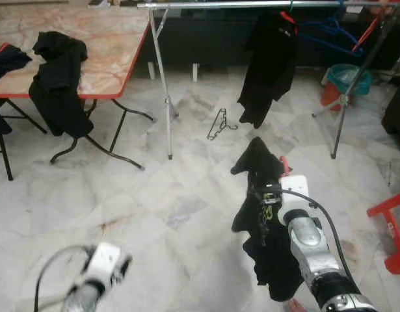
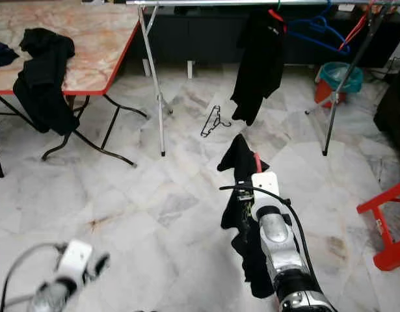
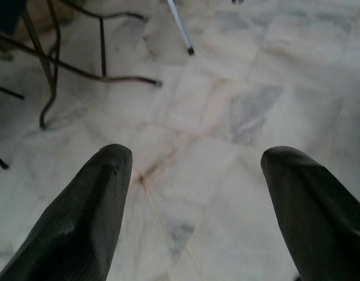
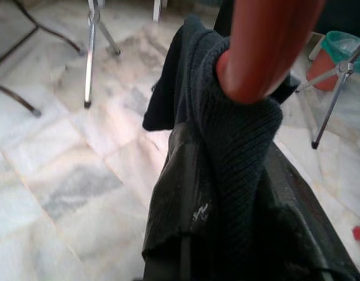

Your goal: Hang hanger

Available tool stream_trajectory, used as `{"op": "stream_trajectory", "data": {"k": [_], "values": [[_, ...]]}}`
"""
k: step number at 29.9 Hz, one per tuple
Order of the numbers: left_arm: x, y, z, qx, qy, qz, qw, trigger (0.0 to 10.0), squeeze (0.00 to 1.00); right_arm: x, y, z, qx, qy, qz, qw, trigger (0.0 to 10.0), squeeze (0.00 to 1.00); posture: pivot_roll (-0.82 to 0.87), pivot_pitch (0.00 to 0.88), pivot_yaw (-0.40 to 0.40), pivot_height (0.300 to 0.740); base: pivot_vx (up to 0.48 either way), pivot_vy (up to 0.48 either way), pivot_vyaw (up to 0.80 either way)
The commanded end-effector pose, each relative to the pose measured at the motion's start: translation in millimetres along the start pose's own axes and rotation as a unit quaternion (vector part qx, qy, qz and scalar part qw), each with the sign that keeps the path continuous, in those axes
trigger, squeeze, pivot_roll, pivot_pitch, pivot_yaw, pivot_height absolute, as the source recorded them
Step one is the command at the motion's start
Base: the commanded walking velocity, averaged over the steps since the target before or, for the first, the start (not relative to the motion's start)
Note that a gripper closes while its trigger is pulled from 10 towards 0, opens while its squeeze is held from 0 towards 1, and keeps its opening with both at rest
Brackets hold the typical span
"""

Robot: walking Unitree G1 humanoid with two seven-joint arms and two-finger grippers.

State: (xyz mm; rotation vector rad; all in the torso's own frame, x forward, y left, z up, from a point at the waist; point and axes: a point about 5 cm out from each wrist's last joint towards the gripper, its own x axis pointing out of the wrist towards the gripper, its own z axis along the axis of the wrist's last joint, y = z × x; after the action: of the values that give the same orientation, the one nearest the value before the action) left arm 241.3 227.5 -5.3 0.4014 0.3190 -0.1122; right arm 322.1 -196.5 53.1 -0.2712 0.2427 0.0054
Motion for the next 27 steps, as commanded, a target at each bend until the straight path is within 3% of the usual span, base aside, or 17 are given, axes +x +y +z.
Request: {"op": "stream_trajectory", "data": {"k": [1, 3, 5, 10, 13, 14, 17, 19, 20, 22, 24, 27], "values": [[-5.8, -2.5, -8, -0.006, 0.014, 0.002, 1.0, 10.0, 0.0, 2.9, -3.5, 2, -0.011, 0.013, 0.009, 1.0, 10.0, 0.0, 0.02, 0.052, 0.014, 0.74, 0.0, 0.0, 0.0], [0.2, 2.2, 7, -0.026, -0.015, 0.016, 0.999, 10.0, 0.0, 4.3, -3.6, 5, -0.034, 0.013, 0.069, 0.997, 10.0, 0.0, 0.02, 0.045, 0.011, 0.74, 0.0, 0.0, 0.0], [1.2, 4.5, 13, -0.03, -0.026, 0.018, 0.999, 10.0, 0.0, 4.6, -4.5, 6, -0.049, 0.017, 0.089, 0.995, 10.0, 0.0, 0.01, 0.04, 0.01, 0.74, 0.0, 0.0, 0.0], [4.5, 10.6, 34, -0.021, -0.061, 0.005, 0.998, 10.0, 0.0, 5.5, -7.5, 16, -0.078, 0.01, 0.164, 0.983, 10.0, 0.0, 0.02, 0.032, 0.005, 0.74, 0.0, 0.0, 0.0], [6.7, 15.8, 48, -0.028, -0.085, -0.017, 0.996, 10.0, 0.0, 3.6, -8.9, 27, -0.084, -0.012, 0.234, 0.969, 10.0, 0.0, 0.02, 0.024, 0.003, 0.74, 0.0, 0.0, 0.0], [6.6, 16.7, 58, -0.025, -0.107, -0.045, 0.993, 10.0, 0.0, 0.7, -8.4, 32, -0.076, -0.022, 0.281, 0.957, 10.0, 0.0, 0.02, 0.022, 0.002, 0.74, 0.0, 0.0, 0.0], [5.9, 17.1, 67, -0.026, -0.118, -0.072, 0.99, 10.0, 0.0, -1.9, -8.3, 35, -0.072, -0.028, 0.32, 0.944, 10.0, 0.0, 0.02, 0.026, 0.0, 0.74, 0.0, 0.0, 0.0], [6.0, 19.5, 78, -0.018, -0.124, -0.093, 0.988, 10.0, 0.0, -7.7, -7.0, 33, -0.079, -0.023, 0.373, 0.924, 10.0, 0.0, 0.02, 0.034, -0.006, 0.74, 0.0, 0.0, 0.0], [6.9, 22.1, 88, -0.002, -0.129, -0.114, 0.985, 10.0, 0.0, -12.3, -7.2, 30, -0.087, -0.009, 0.414, 0.906, 10.0, 0.0, 0.03, 0.037, -0.012, 0.74, 0.0, 0.0, 0.0], [7.4, 22.1, 94, 0.023, -0.128, -0.15, 0.98, 10.0, 0.0, -13.4, -9.3, 28, -0.099, -0.005, 0.43, 0.897, 10.0, 0.0, 0.03, 0.033, -0.015, 0.74, 0.0, 0.0, 0.0], [7.2, 21.6, 99, 0.035, -0.122, -0.184, 0.975, 10.0, 0.0, -13.0, -11.5, 27, -0.078, 0.005, 0.44, 0.894, 10.0, 0.0, 0.02, 0.038, -0.02, 0.74, 0.0, 0.0, 0.0], [5.3, 16.7, 113, 0.051, -0.121, -0.257, 0.958, 10.0, 0.0, -19.9, -7.9, 23, -0.063, 0.018, 0.503, 0.862, 10.0, 0.0, 0.03, 0.042, -0.03, 0.74, 0.0, 0.0, 0.0]]}}
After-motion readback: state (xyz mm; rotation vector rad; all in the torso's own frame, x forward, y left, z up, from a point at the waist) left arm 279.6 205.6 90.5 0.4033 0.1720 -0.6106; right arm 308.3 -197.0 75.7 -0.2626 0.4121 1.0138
